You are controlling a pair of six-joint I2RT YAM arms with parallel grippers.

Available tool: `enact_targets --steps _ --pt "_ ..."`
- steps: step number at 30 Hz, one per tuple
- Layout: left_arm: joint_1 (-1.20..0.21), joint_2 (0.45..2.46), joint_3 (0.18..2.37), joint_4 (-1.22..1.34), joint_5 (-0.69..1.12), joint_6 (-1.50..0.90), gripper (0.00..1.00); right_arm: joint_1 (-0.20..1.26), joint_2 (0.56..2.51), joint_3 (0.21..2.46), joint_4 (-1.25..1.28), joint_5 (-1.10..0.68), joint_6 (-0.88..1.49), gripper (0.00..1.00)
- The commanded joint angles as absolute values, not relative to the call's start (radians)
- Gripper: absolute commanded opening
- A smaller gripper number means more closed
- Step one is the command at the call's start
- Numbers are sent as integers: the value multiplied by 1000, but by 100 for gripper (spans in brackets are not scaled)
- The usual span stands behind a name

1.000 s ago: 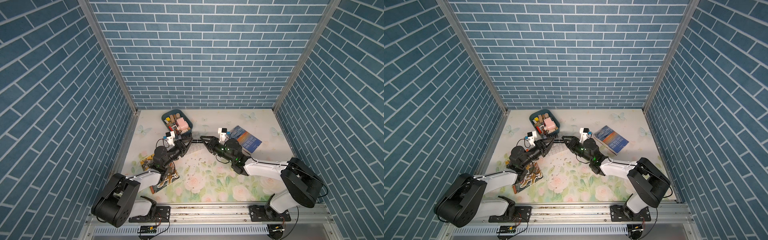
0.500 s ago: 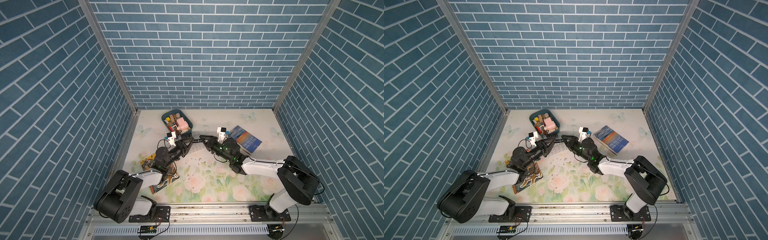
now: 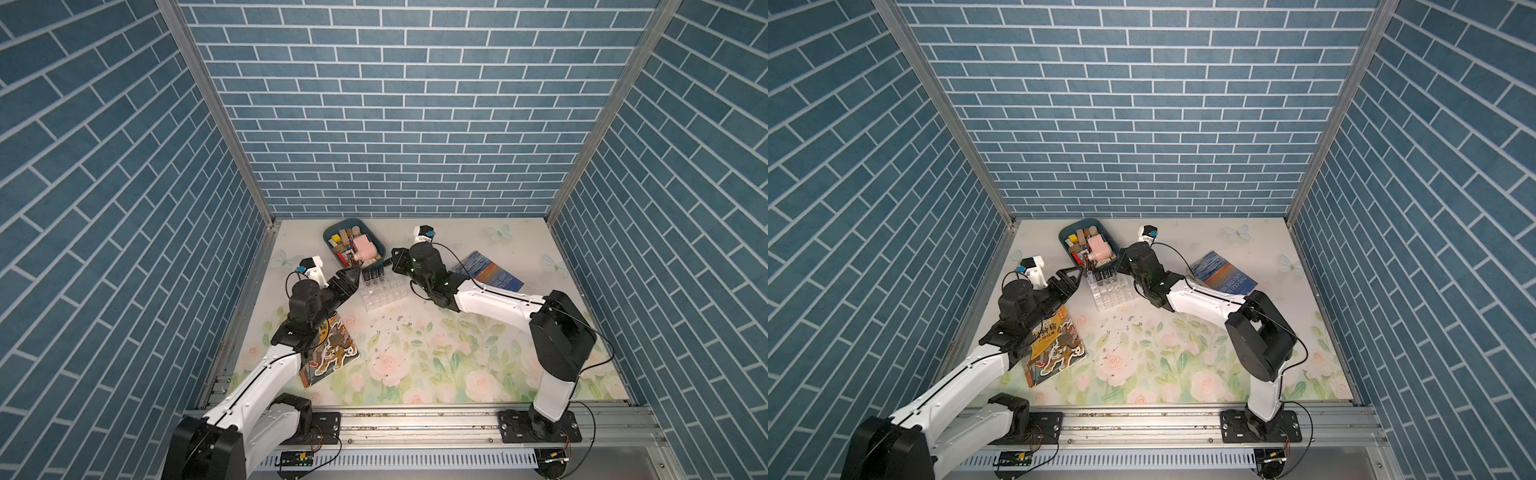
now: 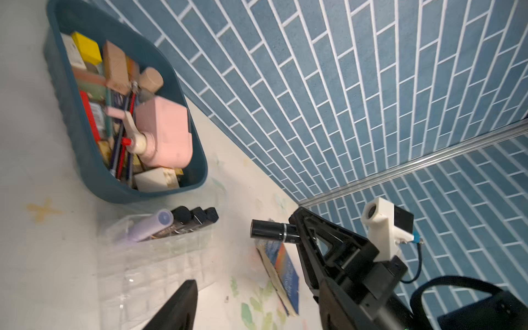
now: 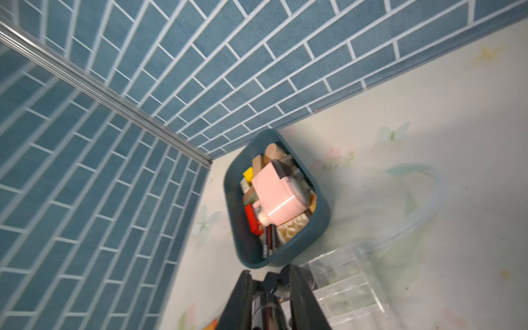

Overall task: Arrange the lipsticks in the organizer
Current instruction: Pick up the lipstick at the center of the board, then place the lipstick in the storage box.

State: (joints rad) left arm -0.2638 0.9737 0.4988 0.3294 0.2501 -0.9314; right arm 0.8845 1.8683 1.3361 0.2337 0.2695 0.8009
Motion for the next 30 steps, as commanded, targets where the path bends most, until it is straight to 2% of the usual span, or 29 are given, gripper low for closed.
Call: enact_targets --steps 1,19,30 --pt "-249 967 499 87 176 -754 72 907 1941 1426 53 400 546 11" --pt "-238 1004 460 141 220 -761 71 896 2112 1592 76 369 428 8" --pt "-229 1013 454 154 232 -764 71 887 2164 1565 83 388 393 7"
